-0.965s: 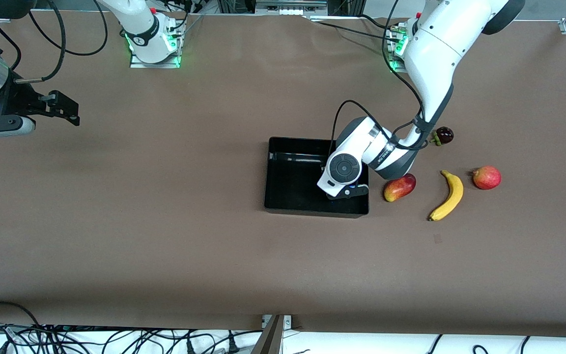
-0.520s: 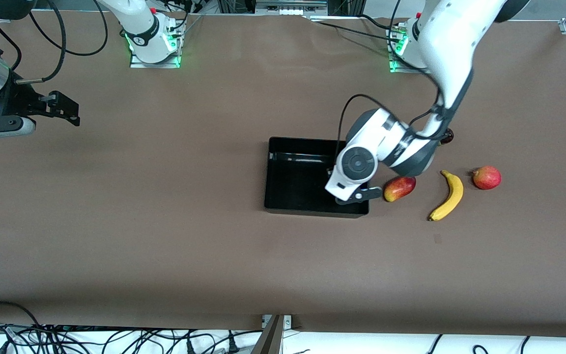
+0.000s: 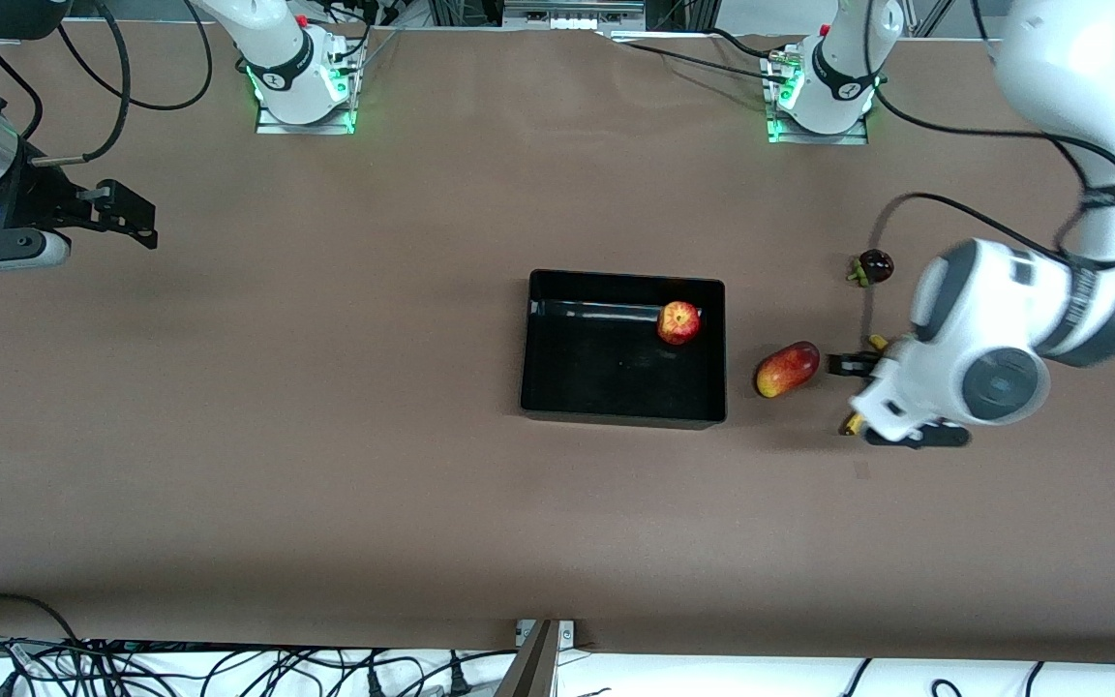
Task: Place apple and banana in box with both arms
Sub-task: 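Lower the apple into the box and open the left gripper, then reach the left gripper to the yellow banana and grasp it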
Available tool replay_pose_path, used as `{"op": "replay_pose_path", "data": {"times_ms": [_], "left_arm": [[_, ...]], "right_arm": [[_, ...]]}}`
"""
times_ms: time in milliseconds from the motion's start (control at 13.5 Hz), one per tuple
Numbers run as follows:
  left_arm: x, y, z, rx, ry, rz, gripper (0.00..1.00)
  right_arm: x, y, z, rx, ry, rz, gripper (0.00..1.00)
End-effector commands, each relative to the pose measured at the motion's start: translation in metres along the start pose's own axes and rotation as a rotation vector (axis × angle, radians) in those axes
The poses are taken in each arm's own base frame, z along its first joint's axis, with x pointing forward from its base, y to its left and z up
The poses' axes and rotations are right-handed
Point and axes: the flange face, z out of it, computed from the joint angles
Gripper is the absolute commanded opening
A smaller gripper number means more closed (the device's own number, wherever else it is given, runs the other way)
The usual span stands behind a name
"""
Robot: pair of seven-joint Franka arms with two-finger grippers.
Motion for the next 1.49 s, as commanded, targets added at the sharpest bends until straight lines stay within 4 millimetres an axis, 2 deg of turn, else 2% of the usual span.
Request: {"op": "replay_pose_path", "data": {"times_ms": [0,223,371,520,743,817,891,965,1040,1188,1337,1411], "left_arm": [[0.016,-0.01,0.038,0.07,0.014,0.232,1.0],[0.021,-0.022,0.077,0.073,0.07,0.43,1.0],[0.019,-0.029,0.102,0.12,0.096,0.487,1.0],[0.012,-0.024,0.123,0.123,0.102,0.512,0.99],[0.013,-0.032,0.127,0.179,0.1,0.538,0.49],[0.01,-0.028,0.131,0.176,0.09,0.547,0.32],[0.009,-0.024,0.131,0.176,0.085,0.553,0.09],[0.008,-0.024,0.13,0.177,0.083,0.555,0.0],[0.008,-0.025,0.124,0.181,0.086,0.569,0.0],[0.006,-0.025,0.1,0.202,0.083,0.588,0.0],[0.003,-0.003,0.047,0.204,0.072,0.583,0.0],[0.0,0.016,0.01,0.203,0.057,0.59,0.0]], "right_arm": [[0.004,0.0,-0.005,-0.015,0.01,-0.002,1.0],[0.006,-0.004,-0.012,-0.011,0.036,-0.014,1.0],[0.005,-0.006,-0.012,-0.011,0.035,-0.016,1.0],[0.005,-0.006,-0.011,-0.011,0.029,-0.014,1.0],[0.006,-0.005,-0.012,-0.011,0.038,-0.017,1.0],[0.006,-0.005,-0.012,-0.01,0.038,-0.016,1.0],[0.006,-0.006,-0.012,-0.008,0.038,-0.017,1.0],[0.006,-0.006,-0.012,-0.007,0.04,-0.012,1.0],[0.006,-0.006,-0.012,-0.007,0.04,-0.012,1.0],[0.005,-0.006,-0.012,-0.009,0.032,-0.017,1.0],[0.005,-0.007,-0.012,-0.011,0.035,-0.019,1.0],[0.006,-0.008,-0.012,-0.013,0.036,-0.02,1.0]]}}
